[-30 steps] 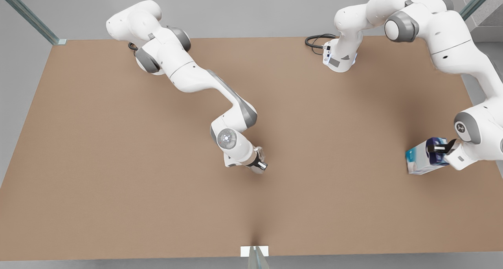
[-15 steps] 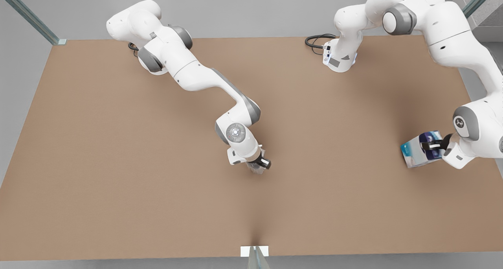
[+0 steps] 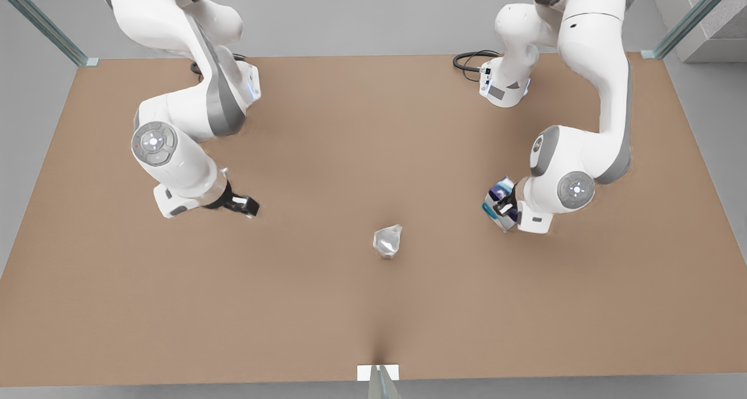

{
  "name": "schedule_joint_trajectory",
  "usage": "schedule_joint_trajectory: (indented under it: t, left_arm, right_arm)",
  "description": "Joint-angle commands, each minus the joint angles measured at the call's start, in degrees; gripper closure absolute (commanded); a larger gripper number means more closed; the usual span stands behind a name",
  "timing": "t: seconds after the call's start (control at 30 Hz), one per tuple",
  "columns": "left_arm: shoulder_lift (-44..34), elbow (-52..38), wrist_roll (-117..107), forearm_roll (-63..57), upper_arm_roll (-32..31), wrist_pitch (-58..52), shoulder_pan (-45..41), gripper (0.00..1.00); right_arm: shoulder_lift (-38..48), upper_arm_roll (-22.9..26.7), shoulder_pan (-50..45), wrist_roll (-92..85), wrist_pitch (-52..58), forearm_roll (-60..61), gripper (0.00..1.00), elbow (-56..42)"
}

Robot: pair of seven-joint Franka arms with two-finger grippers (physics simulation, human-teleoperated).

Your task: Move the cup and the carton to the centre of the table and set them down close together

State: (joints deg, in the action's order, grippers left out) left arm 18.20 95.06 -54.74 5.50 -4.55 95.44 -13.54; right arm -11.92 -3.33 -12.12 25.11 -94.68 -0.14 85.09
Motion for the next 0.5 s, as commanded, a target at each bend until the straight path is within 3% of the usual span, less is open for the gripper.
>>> schedule_joint_trajectory:
  t: [0.0, 0.07, 0.17, 0.3, 0.47]
  left_arm:
    - [-0.09, -0.05, -1.67, 2.5, -0.9, 0.01, -0.09, 0.34]
    - [-0.62, -0.92, -8.45, 4.78, -4.33, -0.08, -0.87, 0.34]
    - [-0.8, -0.75, -13.11, 9.79, -4.33, 4.57, -4.83, 0.34]
    - [1.84, -0.84, -13.72, 9.09, -4.24, 11.96, -14.06, 0.34]
    - [4.83, -0.31, -16.62, 9.26, -4.33, 11.26, -15.99, 0.33]
  right_arm:
    - [1.1, 0.16, 0.7, -1.64, 0.99, -0.03, 0.0, 0.43]
    - [9.8, 1.74, 4.21, -11.13, 1.69, -1.0, 0.0, 7.72]
    - [13.58, 3.94, 6.5, -17.81, 5.65, -1.0, 0.0, 10.53]
    - [13.15, 3.59, 5.62, -17.99, 3.98, -1.09, 0.0, 10.8]
    - [13.06, 1.66, 5.27, -20.8, 1.78, -0.12, 0.0, 10.8]
